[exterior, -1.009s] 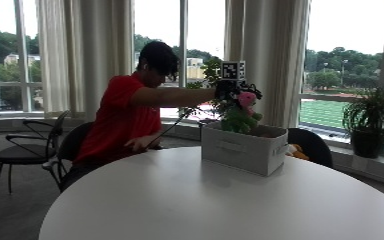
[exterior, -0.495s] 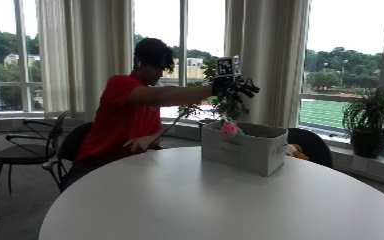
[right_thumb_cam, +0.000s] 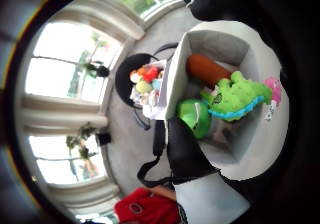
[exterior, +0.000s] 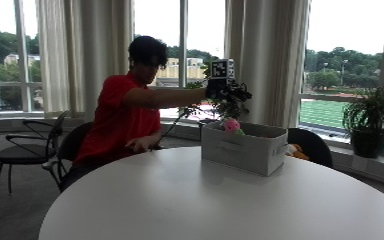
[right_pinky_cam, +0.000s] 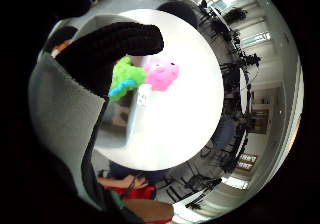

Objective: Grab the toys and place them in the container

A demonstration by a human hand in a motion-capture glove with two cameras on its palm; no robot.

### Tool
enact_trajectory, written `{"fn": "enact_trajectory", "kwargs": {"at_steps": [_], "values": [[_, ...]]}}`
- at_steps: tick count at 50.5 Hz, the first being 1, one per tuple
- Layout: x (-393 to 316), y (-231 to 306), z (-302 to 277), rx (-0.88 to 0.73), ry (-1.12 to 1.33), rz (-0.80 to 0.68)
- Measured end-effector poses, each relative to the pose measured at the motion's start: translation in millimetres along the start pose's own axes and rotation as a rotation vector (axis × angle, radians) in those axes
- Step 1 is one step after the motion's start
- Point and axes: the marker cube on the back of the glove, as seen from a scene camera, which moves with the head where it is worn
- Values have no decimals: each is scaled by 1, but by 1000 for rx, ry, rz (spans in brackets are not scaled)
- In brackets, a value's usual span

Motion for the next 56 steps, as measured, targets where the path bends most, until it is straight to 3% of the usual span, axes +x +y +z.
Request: {"fn": "enact_trajectory", "kwargs": {"at_steps": [4, 10, 15, 33, 56], "values": [[17, 12, 5, 1, 16, -90], [46, 22, 20, -53, 4, 106], [87, 41, 31, -124, -21, 138], [150, 114, 46, -110, 17, 240], [210, 207, 126, -126, 4, 361]]}}
